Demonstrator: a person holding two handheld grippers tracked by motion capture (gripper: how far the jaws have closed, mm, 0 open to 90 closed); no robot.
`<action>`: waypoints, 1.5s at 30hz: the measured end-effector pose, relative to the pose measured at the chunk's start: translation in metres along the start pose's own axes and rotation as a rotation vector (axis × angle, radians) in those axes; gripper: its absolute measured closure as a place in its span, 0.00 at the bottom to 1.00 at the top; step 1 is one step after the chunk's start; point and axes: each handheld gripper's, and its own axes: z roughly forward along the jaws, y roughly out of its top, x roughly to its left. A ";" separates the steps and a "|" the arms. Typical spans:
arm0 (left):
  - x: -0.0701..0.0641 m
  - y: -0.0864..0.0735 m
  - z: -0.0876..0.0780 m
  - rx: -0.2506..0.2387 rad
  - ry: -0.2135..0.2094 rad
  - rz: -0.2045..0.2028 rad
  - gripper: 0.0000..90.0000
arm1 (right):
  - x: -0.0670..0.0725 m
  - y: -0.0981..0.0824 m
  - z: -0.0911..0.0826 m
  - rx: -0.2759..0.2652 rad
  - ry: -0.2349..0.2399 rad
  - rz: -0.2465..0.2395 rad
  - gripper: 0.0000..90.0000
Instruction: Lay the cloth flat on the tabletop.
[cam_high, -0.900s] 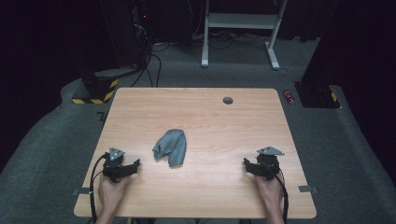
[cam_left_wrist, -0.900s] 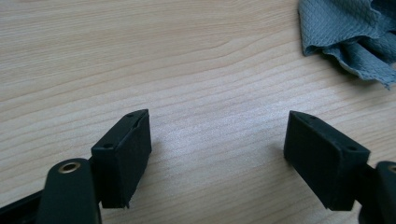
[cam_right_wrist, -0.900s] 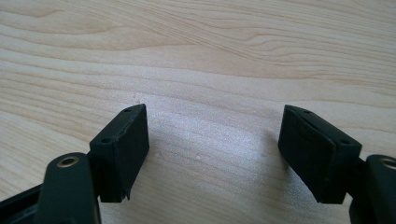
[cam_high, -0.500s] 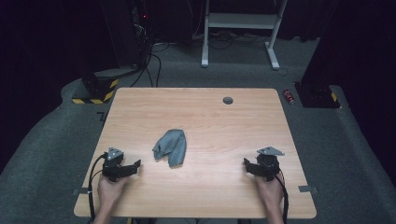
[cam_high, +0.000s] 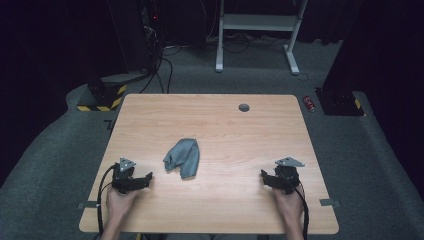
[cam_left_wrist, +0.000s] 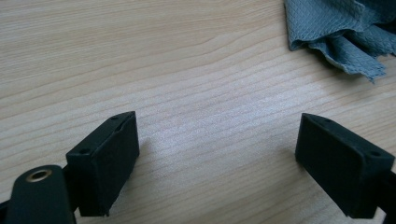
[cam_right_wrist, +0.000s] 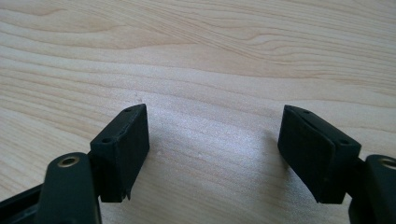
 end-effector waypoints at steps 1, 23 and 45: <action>0.002 0.001 -0.001 0.012 0.009 -0.009 0.14 | 0.000 0.000 0.000 0.000 0.001 -0.001 0.27; -0.012 0.012 -0.009 -0.016 -0.080 -0.023 0.15 | 0.000 0.000 0.000 -0.001 0.001 -0.004 0.28; -0.044 0.042 0.003 -0.042 -0.164 0.040 0.16 | 0.000 0.000 0.000 -0.001 0.005 -0.009 0.28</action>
